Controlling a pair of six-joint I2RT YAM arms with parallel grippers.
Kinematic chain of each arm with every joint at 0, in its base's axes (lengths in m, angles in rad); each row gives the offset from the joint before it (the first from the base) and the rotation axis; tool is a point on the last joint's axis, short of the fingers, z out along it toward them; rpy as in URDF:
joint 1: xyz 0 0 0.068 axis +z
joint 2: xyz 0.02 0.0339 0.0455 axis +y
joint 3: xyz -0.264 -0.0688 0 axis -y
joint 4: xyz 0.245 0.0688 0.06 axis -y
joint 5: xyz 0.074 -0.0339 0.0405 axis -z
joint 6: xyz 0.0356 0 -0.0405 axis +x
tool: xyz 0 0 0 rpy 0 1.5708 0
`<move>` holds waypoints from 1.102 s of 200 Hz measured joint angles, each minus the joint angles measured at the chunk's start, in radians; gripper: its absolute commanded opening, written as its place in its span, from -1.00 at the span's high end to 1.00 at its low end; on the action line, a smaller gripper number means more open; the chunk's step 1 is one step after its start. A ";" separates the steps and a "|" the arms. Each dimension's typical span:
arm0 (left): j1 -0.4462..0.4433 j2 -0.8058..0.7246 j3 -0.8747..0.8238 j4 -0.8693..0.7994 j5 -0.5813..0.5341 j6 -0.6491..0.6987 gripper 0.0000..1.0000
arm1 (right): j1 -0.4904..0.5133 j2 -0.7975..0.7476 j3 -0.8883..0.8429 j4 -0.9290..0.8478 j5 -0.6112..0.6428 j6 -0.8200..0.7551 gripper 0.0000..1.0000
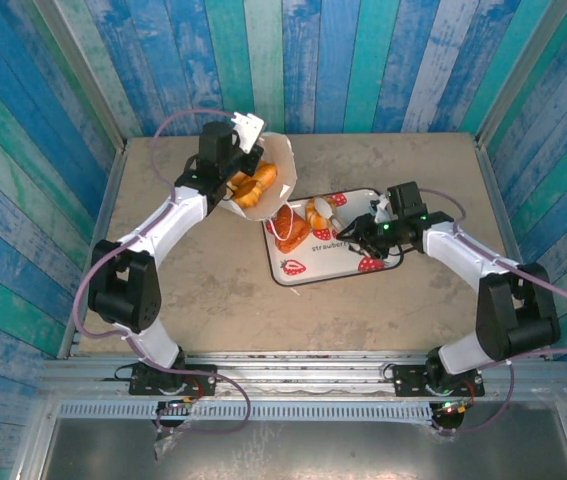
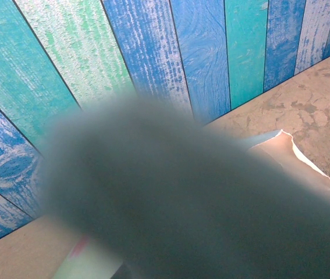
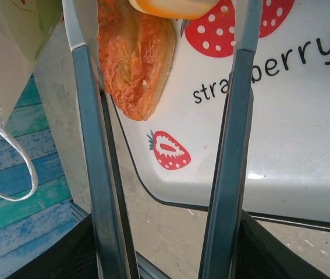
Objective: Take the fake bread out of the paper bag
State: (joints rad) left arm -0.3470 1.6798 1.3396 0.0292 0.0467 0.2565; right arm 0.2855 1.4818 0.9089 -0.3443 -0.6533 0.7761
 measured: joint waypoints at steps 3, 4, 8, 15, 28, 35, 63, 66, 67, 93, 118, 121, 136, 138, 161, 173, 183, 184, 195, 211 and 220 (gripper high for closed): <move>0.000 0.000 0.000 0.000 0.000 0.000 1.00 | -0.001 -0.003 -0.002 -0.002 0.002 0.000 -0.04; 0.000 0.000 0.000 0.000 0.000 0.000 1.00 | -0.001 -0.003 -0.002 -0.003 0.002 0.000 -0.04; 0.000 0.000 0.000 0.000 0.000 0.000 1.00 | -0.002 -0.008 -0.006 -0.006 0.003 0.000 -0.04; 0.000 0.000 0.000 0.000 0.000 0.000 1.00 | -0.004 -0.015 -0.012 -0.011 0.006 0.001 -0.04; 0.000 0.000 0.000 0.000 0.000 0.000 1.00 | -0.011 -0.037 -0.027 -0.021 0.013 0.003 -0.03; 0.000 0.000 0.000 0.000 0.000 0.000 1.00 | -0.016 -0.051 -0.037 -0.024 0.017 0.005 -0.03; 0.000 0.000 0.000 0.000 0.000 0.001 0.99 | -0.042 -0.127 -0.071 -0.048 0.028 0.009 -0.01; 0.000 0.000 0.000 0.000 0.000 0.001 1.00 | -0.045 -0.137 -0.074 -0.052 0.029 0.009 -0.01; 0.000 0.000 0.000 0.000 0.000 0.001 1.00 | -0.045 -0.139 -0.074 -0.053 0.029 0.009 -0.01; 0.000 -0.004 -0.004 -0.002 -0.004 0.009 0.99 | -0.051 -0.204 -0.092 -0.087 0.039 0.009 0.07; 0.000 -0.026 -0.029 0.000 -0.004 0.024 0.99 | -0.042 -0.263 -0.072 -0.148 0.050 0.000 0.11; 0.000 -0.029 -0.032 0.000 -0.003 0.026 1.00 | -0.038 -0.269 -0.063 -0.160 0.055 -0.005 0.11; 0.000 -0.038 -0.043 0.000 -0.003 0.036 1.00 | -0.003 -0.287 0.000 -0.218 0.079 -0.019 0.14; 0.000 -0.039 -0.044 0.001 -0.003 0.037 0.99 | 0.002 -0.288 0.008 -0.223 0.081 -0.020 0.15; 0.000 -0.048 -0.059 0.002 -0.003 0.039 1.00 | 0.100 -0.287 0.139 -0.268 0.111 -0.037 0.23; 0.000 -0.051 -0.063 0.002 -0.004 0.039 1.00 | 0.156 -0.277 0.207 -0.281 0.124 -0.041 0.27; 0.000 -0.053 -0.064 0.002 -0.004 0.038 0.99 | 0.203 -0.254 0.270 -0.294 0.132 -0.045 0.30; 0.000 -0.053 -0.064 0.002 -0.004 0.038 1.00 | 0.206 -0.252 0.274 -0.296 0.132 -0.045 0.30; 0.000 -0.053 -0.064 0.003 -0.003 0.035 0.99 | 0.245 -0.214 0.336 -0.307 0.136 -0.056 0.31; 0.000 -0.056 -0.068 0.005 -0.003 0.034 1.00 | 0.288 -0.150 0.417 -0.323 0.136 -0.068 0.33; 0.000 -0.059 -0.072 0.004 -0.003 0.034 0.99 | 0.301 -0.108 0.456 -0.336 0.131 -0.076 0.34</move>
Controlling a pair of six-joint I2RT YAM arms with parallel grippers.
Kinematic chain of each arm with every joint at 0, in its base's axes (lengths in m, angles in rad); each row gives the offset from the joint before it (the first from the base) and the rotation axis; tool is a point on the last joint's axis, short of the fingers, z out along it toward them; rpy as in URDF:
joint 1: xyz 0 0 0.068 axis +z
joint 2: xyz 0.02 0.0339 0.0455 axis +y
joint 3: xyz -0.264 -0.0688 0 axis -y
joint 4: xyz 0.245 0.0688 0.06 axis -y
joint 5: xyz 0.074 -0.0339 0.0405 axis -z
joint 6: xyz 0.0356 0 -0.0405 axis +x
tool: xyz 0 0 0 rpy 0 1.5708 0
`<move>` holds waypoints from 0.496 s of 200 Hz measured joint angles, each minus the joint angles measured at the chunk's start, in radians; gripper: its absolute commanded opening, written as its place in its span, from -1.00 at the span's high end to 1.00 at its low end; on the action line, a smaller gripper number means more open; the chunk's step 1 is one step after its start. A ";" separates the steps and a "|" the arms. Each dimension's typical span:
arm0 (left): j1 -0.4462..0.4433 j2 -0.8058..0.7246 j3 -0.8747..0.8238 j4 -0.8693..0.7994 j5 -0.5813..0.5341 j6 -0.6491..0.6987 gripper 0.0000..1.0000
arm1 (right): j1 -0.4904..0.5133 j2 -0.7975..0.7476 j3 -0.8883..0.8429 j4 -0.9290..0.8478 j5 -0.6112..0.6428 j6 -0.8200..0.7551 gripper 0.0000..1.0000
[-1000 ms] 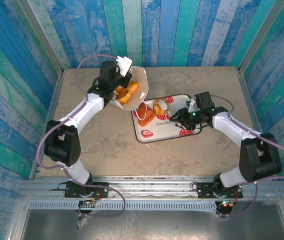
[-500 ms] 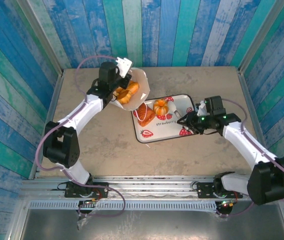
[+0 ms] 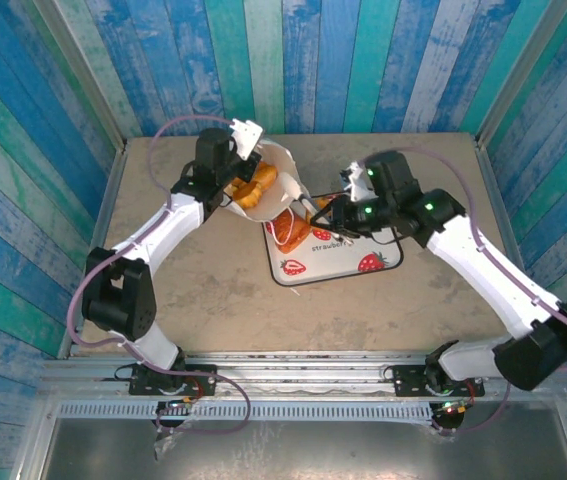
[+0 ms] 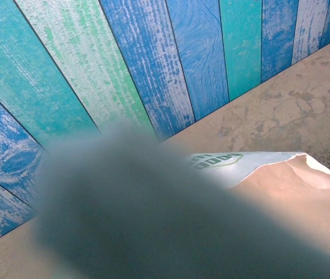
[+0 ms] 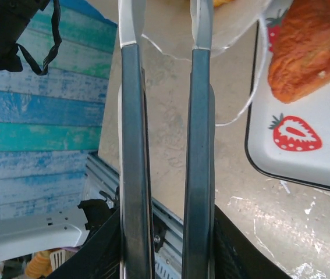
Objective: Take the fake bread out of the paper bag
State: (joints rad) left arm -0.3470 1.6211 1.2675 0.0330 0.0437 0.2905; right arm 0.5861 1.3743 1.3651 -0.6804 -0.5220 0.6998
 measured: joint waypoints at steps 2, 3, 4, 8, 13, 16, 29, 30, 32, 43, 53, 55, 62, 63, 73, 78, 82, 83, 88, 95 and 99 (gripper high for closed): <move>0.000 -0.001 -0.001 0.000 0.000 0.000 1.00 | 0.001 0.007 0.005 -0.002 -0.001 -0.001 0.34; 0.000 -0.001 -0.001 0.000 0.000 0.000 0.99 | 0.002 0.010 0.008 -0.003 -0.002 -0.001 0.34; 0.000 -0.001 -0.002 0.001 0.000 0.000 0.99 | 0.002 0.016 0.014 -0.005 -0.002 -0.002 0.34; 0.000 -0.003 -0.003 0.001 0.000 0.000 1.00 | 0.004 0.035 0.026 -0.011 -0.005 -0.007 0.34; 0.000 -0.004 -0.005 0.001 0.000 -0.001 1.00 | 0.004 0.055 0.040 -0.020 -0.006 -0.011 0.34; 0.000 -0.005 -0.006 0.000 0.001 -0.001 1.00 | 0.004 0.069 0.050 -0.028 -0.010 -0.013 0.34; 0.000 -0.009 -0.007 0.000 0.001 -0.003 1.00 | 0.004 0.127 0.088 -0.055 -0.018 -0.024 0.34; 0.000 -0.009 -0.007 0.000 0.002 -0.003 0.99 | 0.004 0.130 0.090 -0.056 -0.020 -0.025 0.34; 0.000 -0.009 -0.007 0.000 0.002 -0.003 1.00 | 0.004 0.141 0.097 -0.061 -0.021 -0.027 0.34; 0.000 -0.011 -0.008 0.000 0.003 -0.003 0.99 | 0.003 0.187 0.127 -0.078 -0.031 -0.037 0.34; 0.000 -0.011 -0.009 0.000 0.004 -0.003 1.00 | 0.003 0.229 0.160 -0.098 -0.037 -0.047 0.34; 0.000 -0.011 -0.010 0.000 0.004 -0.003 1.00 | 0.003 0.235 0.165 -0.102 -0.039 -0.048 0.34; 0.000 -0.013 -0.013 0.001 0.005 -0.003 1.00 | 0.003 0.262 0.189 -0.115 -0.043 -0.057 0.34; 0.000 -0.013 -0.013 0.001 0.005 -0.003 1.00 | 0.003 0.265 0.192 -0.117 -0.043 -0.058 0.34; 0.000 -0.015 -0.018 0.003 0.008 -0.003 1.00 | 0.003 0.300 0.227 -0.137 -0.047 -0.070 0.34; 0.000 -0.016 -0.022 0.004 0.011 -0.003 1.00 | 0.003 0.314 0.243 -0.146 -0.051 -0.076 0.33; 0.000 -0.017 -0.024 0.005 0.012 -0.003 0.99 | 0.003 0.327 0.254 -0.153 -0.053 -0.079 0.32; 0.000 -0.018 -0.024 0.005 0.012 -0.003 1.00 | 0.003 0.329 0.257 -0.154 -0.054 -0.080 0.31; 0.000 -0.018 -0.027 0.005 0.014 -0.003 0.99 | 0.003 0.344 0.272 -0.162 -0.057 -0.087 0.31; 0.000 -0.019 -0.029 0.005 0.017 -0.002 1.00 | 0.003 0.360 0.288 -0.170 -0.062 -0.093 0.29; 0.000 -0.019 -0.030 0.006 0.019 -0.002 1.00 | 0.003 0.370 0.297 -0.174 -0.063 -0.097 0.28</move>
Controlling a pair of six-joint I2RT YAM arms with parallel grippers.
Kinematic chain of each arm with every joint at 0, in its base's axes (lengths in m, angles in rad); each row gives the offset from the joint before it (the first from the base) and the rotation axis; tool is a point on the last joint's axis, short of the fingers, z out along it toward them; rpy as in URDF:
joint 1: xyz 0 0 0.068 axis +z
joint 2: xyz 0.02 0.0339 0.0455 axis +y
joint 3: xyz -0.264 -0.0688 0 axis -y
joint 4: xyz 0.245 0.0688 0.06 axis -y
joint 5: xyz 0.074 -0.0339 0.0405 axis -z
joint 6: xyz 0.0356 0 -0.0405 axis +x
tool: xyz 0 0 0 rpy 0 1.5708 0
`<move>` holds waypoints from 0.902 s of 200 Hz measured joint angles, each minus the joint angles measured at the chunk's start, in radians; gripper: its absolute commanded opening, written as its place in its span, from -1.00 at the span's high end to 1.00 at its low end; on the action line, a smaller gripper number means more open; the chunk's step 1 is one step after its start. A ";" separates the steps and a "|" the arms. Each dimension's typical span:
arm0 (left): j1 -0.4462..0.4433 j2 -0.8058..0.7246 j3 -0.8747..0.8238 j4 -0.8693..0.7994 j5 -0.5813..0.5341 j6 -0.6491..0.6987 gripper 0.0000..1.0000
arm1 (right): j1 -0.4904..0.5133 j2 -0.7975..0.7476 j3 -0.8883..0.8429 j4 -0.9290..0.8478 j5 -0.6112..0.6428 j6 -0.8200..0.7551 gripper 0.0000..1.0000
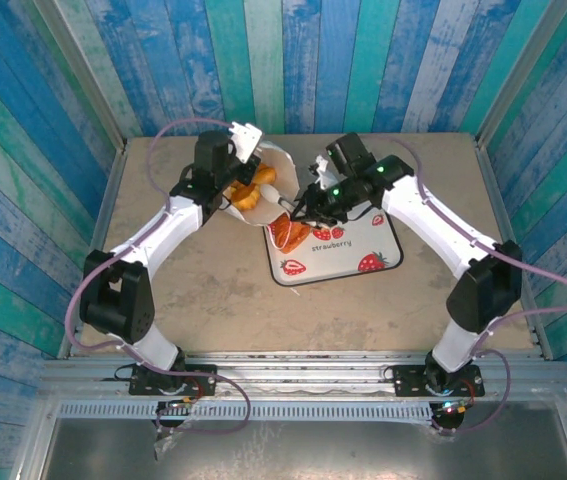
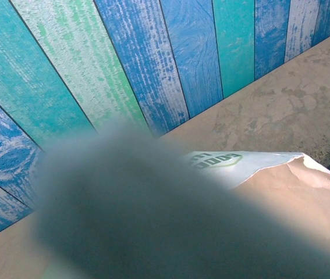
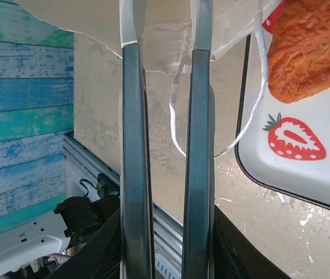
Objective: Take the fake bread out of the paper bag
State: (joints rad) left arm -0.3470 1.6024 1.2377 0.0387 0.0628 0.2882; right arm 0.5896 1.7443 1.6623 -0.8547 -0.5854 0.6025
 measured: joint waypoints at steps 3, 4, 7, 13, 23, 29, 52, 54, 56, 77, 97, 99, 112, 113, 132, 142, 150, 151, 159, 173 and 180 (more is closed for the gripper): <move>0.000 0.000 0.000 0.000 0.000 0.000 1.00 | 0.000 0.009 0.006 -0.003 -0.003 -0.002 0.27; 0.000 0.000 -0.001 0.000 0.001 0.000 1.00 | 0.000 0.010 0.008 -0.004 -0.004 -0.003 0.27; 0.000 0.000 -0.001 0.001 0.001 0.000 1.00 | 0.000 0.018 0.012 -0.006 -0.003 -0.006 0.26; 0.000 0.000 -0.001 0.001 0.003 0.001 0.99 | 0.000 0.033 0.022 -0.013 -0.006 -0.011 0.24; 0.000 0.000 -0.001 0.002 0.005 0.001 1.00 | 0.000 0.058 0.036 -0.025 -0.013 -0.019 0.21; 0.000 0.000 -0.001 0.002 0.005 0.001 1.00 | 0.000 0.075 0.044 -0.030 -0.016 -0.024 0.20; 0.000 0.000 -0.001 0.003 0.010 0.003 0.99 | 0.000 0.126 0.064 -0.043 -0.020 -0.037 0.16; 0.000 0.000 -0.001 0.003 0.010 0.003 0.99 | 0.000 0.131 0.066 -0.045 -0.020 -0.038 0.16; 0.000 0.000 -0.001 0.003 0.011 0.003 0.99 | 0.000 0.135 0.068 -0.046 -0.021 -0.039 0.15; 0.000 0.000 -0.001 0.005 0.019 0.003 1.00 | 0.000 0.172 0.096 -0.053 -0.021 -0.045 0.12; 0.000 0.000 -0.001 0.005 0.025 0.003 1.00 | 0.000 0.198 0.130 -0.059 -0.021 -0.047 0.09; 0.000 0.000 -0.001 0.005 0.025 0.003 1.00 | 0.000 0.200 0.133 -0.059 -0.021 -0.047 0.09; 0.000 0.000 -0.001 0.005 0.026 0.003 1.00 | 0.000 0.215 0.150 -0.058 -0.021 -0.047 0.09; 0.000 0.000 -0.001 0.005 0.026 0.003 1.00 | 0.000 0.216 0.152 -0.058 -0.021 -0.047 0.09; 0.000 0.000 -0.002 0.005 0.028 0.003 1.00 | 0.000 0.234 0.161 -0.059 -0.021 -0.046 0.09; 0.000 0.000 -0.003 0.006 0.030 0.003 1.00 | 0.000 0.246 0.168 -0.060 -0.021 -0.046 0.09; 0.000 0.000 -0.003 0.006 0.034 0.003 1.00 | 0.000 0.256 0.176 -0.061 -0.021 -0.046 0.09; 0.000 0.000 -0.003 0.006 0.034 0.003 1.00 | 0.000 0.258 0.178 -0.061 -0.021 -0.046 0.09; 0.000 0.000 -0.003 0.006 0.035 0.003 1.00 | 0.000 0.269 0.187 -0.061 -0.021 -0.046 0.09; 0.000 0.000 -0.003 0.006 0.041 0.003 1.00 | 0.000 0.287 0.200 -0.060 -0.021 -0.046 0.10; 0.000 0.000 -0.003 0.006 0.043 0.003 0.99 | 0.000 0.298 0.206 -0.059 -0.022 -0.045 0.10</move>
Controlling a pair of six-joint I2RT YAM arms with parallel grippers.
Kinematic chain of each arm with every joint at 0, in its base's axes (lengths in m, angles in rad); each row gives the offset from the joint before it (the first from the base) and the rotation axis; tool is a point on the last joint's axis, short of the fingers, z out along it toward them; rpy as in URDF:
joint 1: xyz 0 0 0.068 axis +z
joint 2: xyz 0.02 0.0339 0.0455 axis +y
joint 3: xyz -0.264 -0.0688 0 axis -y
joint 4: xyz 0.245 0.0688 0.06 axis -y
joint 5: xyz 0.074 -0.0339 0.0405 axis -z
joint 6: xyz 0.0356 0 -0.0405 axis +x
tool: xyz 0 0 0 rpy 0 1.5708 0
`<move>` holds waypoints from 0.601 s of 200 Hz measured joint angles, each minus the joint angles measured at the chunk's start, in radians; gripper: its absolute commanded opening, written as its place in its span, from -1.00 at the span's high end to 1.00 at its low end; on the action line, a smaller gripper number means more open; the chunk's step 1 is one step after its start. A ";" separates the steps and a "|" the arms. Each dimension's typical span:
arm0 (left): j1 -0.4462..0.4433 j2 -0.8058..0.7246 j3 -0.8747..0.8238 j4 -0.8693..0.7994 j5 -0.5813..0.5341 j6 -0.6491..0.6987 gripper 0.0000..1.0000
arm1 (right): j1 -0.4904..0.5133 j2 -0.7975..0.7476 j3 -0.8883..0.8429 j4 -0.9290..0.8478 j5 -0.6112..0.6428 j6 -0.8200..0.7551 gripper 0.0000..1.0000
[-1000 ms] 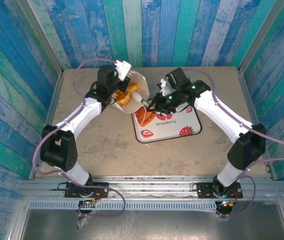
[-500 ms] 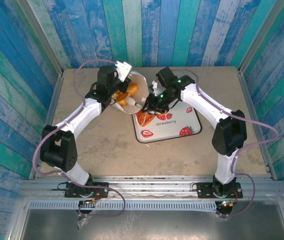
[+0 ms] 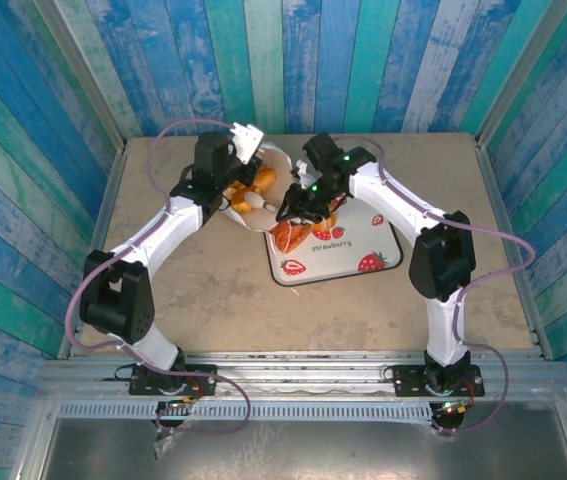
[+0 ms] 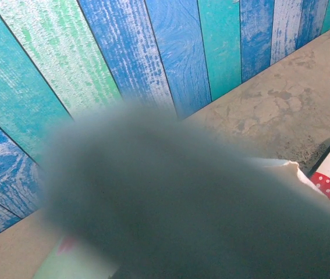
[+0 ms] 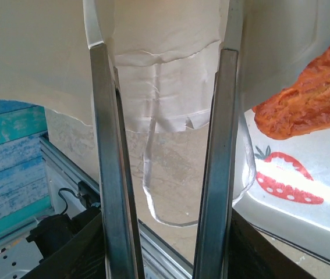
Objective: Take the fake bread out of the paper bag
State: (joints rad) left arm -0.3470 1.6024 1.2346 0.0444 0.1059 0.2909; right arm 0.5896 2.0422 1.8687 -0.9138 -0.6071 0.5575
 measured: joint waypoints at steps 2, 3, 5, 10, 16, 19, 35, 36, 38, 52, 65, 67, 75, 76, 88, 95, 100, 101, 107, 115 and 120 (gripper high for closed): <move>0.000 0.000 0.000 0.000 0.000 0.000 1.00 | 0.002 0.003 0.002 0.001 0.000 0.000 0.10; 0.000 0.000 0.000 0.000 0.002 0.000 1.00 | 0.003 0.004 0.002 0.000 0.000 0.000 0.10; 0.000 0.000 0.000 0.000 0.002 0.000 1.00 | 0.005 0.006 0.003 0.001 0.000 0.001 0.10; 0.000 0.000 0.000 0.000 0.003 0.000 0.99 | 0.006 0.013 0.008 0.001 0.000 0.002 0.10; 0.000 0.000 0.000 0.000 0.005 0.000 1.00 | 0.010 0.020 0.014 0.002 0.000 0.003 0.10; 0.000 0.000 0.000 0.000 0.005 0.000 1.00 | 0.012 0.024 0.018 0.001 0.000 0.003 0.10; 0.000 0.000 0.000 0.000 0.008 -0.001 1.00 | 0.025 0.043 0.037 0.002 0.000 0.004 0.10; 0.000 0.000 0.000 0.000 0.008 -0.001 1.00 | 0.025 0.044 0.039 0.002 0.000 0.005 0.10; 0.000 0.000 0.000 0.000 0.009 -0.002 1.00 | 0.026 0.048 0.042 0.002 -0.001 0.005 0.10; 0.000 0.000 0.000 0.000 0.010 -0.004 1.00 | 0.033 0.063 0.055 0.005 -0.002 0.008 0.12; 0.000 0.000 0.000 0.000 0.014 -0.007 1.00 | 0.038 0.073 0.061 0.006 -0.002 0.010 0.21; 0.000 0.000 0.000 0.000 0.014 -0.008 1.00 | 0.039 0.075 0.061 0.006 -0.002 0.012 0.23; 0.000 0.000 0.000 0.000 0.018 -0.009 1.00 | 0.039 0.078 0.061 0.006 -0.001 0.015 0.29; 0.000 0.000 0.000 0.000 0.019 -0.009 1.00 | 0.039 0.078 0.061 0.006 0.000 0.013 0.30; 0.000 0.000 0.000 0.000 0.021 -0.012 1.00 | 0.039 0.079 0.061 0.007 0.002 0.020 0.45; 0.000 0.000 0.000 0.000 0.021 -0.014 1.00 | 0.039 0.079 0.061 0.007 0.002 0.024 0.46; 0.000 0.000 0.000 0.000 0.021 -0.015 0.99 | 0.039 0.079 0.061 0.009 0.002 0.024 0.47; 0.000 0.000 0.000 0.000 0.021 -0.015 1.00 | 0.039 0.079 0.061 0.009 0.002 0.024 0.47; 0.000 0.000 0.000 0.000 0.021 -0.017 1.00 | 0.039 0.079 0.061 0.010 0.003 0.025 0.49; 0.000 0.000 0.000 0.000 0.020 -0.019 1.00 | 0.039 0.079 0.061 0.011 0.005 0.026 0.52; 0.000 0.000 0.000 0.000 0.019 -0.020 1.00 | 0.039 0.079 0.061 0.012 0.007 0.026 0.53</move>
State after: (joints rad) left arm -0.3470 1.6024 1.2346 0.0441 0.1253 0.2710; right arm 0.6281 2.1216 1.9301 -0.9016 -0.6003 0.5831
